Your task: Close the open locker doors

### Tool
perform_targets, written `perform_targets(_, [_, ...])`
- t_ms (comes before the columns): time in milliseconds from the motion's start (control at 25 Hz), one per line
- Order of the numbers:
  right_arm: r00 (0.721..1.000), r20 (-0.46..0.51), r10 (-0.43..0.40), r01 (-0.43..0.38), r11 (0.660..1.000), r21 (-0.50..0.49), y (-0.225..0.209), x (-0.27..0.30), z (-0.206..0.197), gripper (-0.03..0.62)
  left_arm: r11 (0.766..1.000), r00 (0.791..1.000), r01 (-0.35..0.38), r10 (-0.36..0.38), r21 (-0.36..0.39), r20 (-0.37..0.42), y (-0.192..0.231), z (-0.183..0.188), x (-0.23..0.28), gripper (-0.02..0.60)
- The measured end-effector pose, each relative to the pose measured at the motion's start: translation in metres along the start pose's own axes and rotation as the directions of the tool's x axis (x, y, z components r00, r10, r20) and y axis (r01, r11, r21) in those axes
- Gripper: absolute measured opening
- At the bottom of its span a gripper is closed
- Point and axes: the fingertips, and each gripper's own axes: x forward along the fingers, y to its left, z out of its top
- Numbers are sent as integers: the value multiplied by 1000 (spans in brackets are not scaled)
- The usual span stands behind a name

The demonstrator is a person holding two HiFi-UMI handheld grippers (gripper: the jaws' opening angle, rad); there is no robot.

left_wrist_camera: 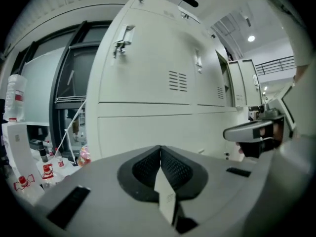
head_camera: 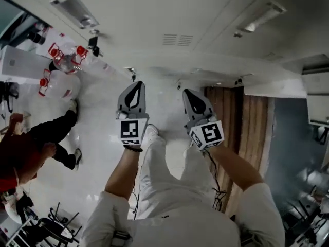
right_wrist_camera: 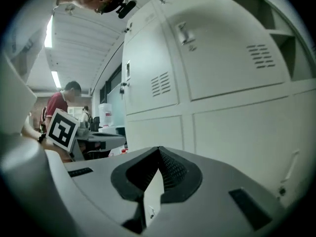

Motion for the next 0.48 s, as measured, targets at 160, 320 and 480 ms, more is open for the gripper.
perform_targets(160, [994, 29, -104, 103, 995, 11, -66, -92, 38, 11, 996, 996, 86, -86, -34, 12, -99, 43, 10, 5])
perform_targets(320, [957, 83, -279, 281, 960, -11, -156, -195, 74, 11, 962, 961, 270, -266, -50, 69, -234, 93, 53, 5])
perform_targets(480, [875, 143, -462, 469, 883, -18, -237, -305, 106, 11, 887, 883, 461, -457, -24, 106, -379, 138, 81, 5])
